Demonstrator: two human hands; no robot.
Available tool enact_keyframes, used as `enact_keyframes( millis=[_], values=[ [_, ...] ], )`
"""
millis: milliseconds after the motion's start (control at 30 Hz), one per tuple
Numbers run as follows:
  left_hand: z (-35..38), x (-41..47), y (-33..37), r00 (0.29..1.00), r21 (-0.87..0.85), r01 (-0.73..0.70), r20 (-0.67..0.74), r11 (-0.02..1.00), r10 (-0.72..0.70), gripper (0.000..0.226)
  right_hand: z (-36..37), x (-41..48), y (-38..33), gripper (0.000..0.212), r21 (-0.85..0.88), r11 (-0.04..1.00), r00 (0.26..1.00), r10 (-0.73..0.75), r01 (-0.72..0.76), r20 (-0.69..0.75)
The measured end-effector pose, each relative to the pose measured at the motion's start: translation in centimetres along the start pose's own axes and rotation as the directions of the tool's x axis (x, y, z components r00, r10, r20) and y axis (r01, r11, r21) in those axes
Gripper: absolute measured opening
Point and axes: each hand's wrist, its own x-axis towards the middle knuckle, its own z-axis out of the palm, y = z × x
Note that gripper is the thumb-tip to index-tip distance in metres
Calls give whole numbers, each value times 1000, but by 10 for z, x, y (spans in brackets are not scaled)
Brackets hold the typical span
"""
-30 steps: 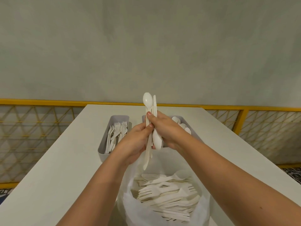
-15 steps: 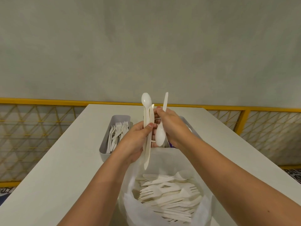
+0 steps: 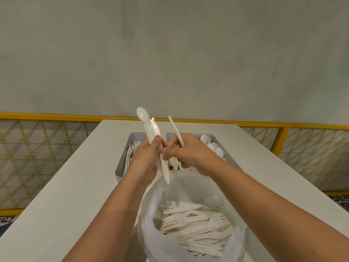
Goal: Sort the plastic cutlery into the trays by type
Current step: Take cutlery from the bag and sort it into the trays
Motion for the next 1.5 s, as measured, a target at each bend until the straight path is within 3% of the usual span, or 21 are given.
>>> enact_keyframes(
  millis=[100,233,333,433,600,767,967,1100,1200,1333,1433,1500],
  values=[
    [-2,0,3,999,-88,31,-21,996,-33,30,9,2,3,26,-189,980,998,-58,61,21],
    [2,-4,4,999,-222,50,-5,974,-53,28,12,4,2,18,-285,955,996,-68,80,50],
    [-1,-3,3,996,-262,85,-2,961,-89,27,10,6,1,5,-214,977,997,-4,21,79],
    [-2,-1,7,990,-259,129,-17,957,-138,34,1,9,3,12,-103,994,993,37,-26,110],
    [-4,1,11,985,-250,151,-48,956,-168,31,-28,38,14,17,72,993,989,100,-92,-105],
    [-7,-1,11,973,-181,227,7,957,-229,29,-33,66,44,11,-9,961,942,270,-277,-199],
    [-12,3,10,967,-207,256,50,944,-251,31,-24,73,52,20,-16,945,922,314,-326,-227],
    [-12,2,11,963,-226,268,63,936,-260,34,-21,73,49,21,118,967,934,248,-224,-257],
    [-14,3,10,964,-225,266,66,937,-258,34,-21,71,37,21,-60,997,957,25,-44,-289],
    [-15,5,9,966,-207,259,76,943,-249,33,-21,58,20,25,-250,943,893,-296,218,-338],
    [-14,3,10,965,-209,259,85,943,-246,33,-18,49,12,22,-188,928,886,-364,321,-288],
    [-11,2,10,966,-207,255,84,944,-243,34,-15,43,8,22,-56,932,892,-359,358,-273]
  ],
)
